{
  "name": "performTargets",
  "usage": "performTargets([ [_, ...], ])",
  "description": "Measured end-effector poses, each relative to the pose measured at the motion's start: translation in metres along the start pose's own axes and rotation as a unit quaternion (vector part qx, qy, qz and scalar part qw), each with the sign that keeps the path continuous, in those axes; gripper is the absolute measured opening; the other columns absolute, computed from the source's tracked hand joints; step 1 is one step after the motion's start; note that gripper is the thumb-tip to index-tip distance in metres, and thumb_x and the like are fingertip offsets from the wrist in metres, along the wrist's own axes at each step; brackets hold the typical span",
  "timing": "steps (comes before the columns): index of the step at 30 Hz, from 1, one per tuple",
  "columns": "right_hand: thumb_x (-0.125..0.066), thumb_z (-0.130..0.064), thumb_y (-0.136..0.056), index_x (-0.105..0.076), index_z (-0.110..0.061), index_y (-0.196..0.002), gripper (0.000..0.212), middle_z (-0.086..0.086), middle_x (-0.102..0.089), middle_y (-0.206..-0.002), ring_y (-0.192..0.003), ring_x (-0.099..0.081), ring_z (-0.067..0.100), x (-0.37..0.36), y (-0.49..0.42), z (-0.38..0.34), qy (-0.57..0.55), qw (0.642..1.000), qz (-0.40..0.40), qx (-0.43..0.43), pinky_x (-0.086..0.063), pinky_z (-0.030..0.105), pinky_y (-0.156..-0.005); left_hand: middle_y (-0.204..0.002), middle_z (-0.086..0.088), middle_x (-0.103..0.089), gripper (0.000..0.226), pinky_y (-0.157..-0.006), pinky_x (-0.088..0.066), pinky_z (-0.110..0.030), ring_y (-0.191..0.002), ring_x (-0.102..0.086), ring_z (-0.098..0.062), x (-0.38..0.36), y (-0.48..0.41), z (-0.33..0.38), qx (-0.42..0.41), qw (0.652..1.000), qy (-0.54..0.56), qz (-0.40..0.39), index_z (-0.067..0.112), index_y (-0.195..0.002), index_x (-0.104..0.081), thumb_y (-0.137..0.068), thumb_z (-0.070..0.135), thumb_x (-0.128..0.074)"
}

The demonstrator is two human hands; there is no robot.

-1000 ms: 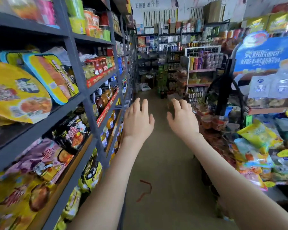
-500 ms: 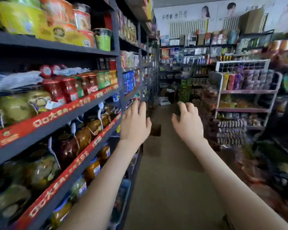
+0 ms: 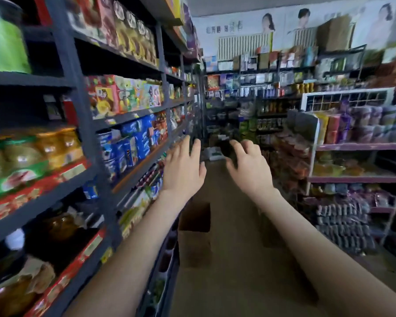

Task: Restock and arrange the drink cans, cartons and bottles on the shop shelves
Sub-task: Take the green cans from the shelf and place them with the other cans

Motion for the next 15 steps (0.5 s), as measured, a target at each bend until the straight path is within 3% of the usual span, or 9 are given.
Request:
performTargets([
  [8, -0.061, -0.025, -0.093, -0.051, -0.006, -0.136, 0.048, 0.020, -0.054, -0.125, -0.113, -0.051, 0.036, -0.188, -0.156, 0.166, -0.007, 1.000, -0.001, 0.010, -0.052, 0.044, -0.081, -0.158, -0.014, -0.022, 0.059, -0.110, -0.032, -0.041, -0.139, -0.033, -0.033, -0.200, -0.223, 0.009, 0.023, 0.999, 0.023, 0.002, 0.014, -0.151, -0.025, -0.099, 0.036, -0.043],
  [15, -0.055, -0.029, -0.096, -0.045, -0.009, -0.142, 0.050, 0.016, -0.051, -0.129, -0.117, -0.048, 0.031, -0.348, -0.331, 0.267, -0.041, 0.998, -0.034, 0.016, -0.052, 0.040, -0.081, -0.159, -0.012, -0.020, 0.058, -0.112, -0.031, -0.040, -0.140, -0.032, -0.031, -0.327, -0.417, -0.012, 0.046, 0.999, -0.023, -0.009, 0.015, -0.151, -0.023, -0.100, 0.036, -0.041],
])
Point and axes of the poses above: each hand's wrist, its own y-axis away from the middle knuckle, its own x-axis out of the back of the hand, z = x × y, the point moved 9 cm from there along -y, towards the middle knuckle
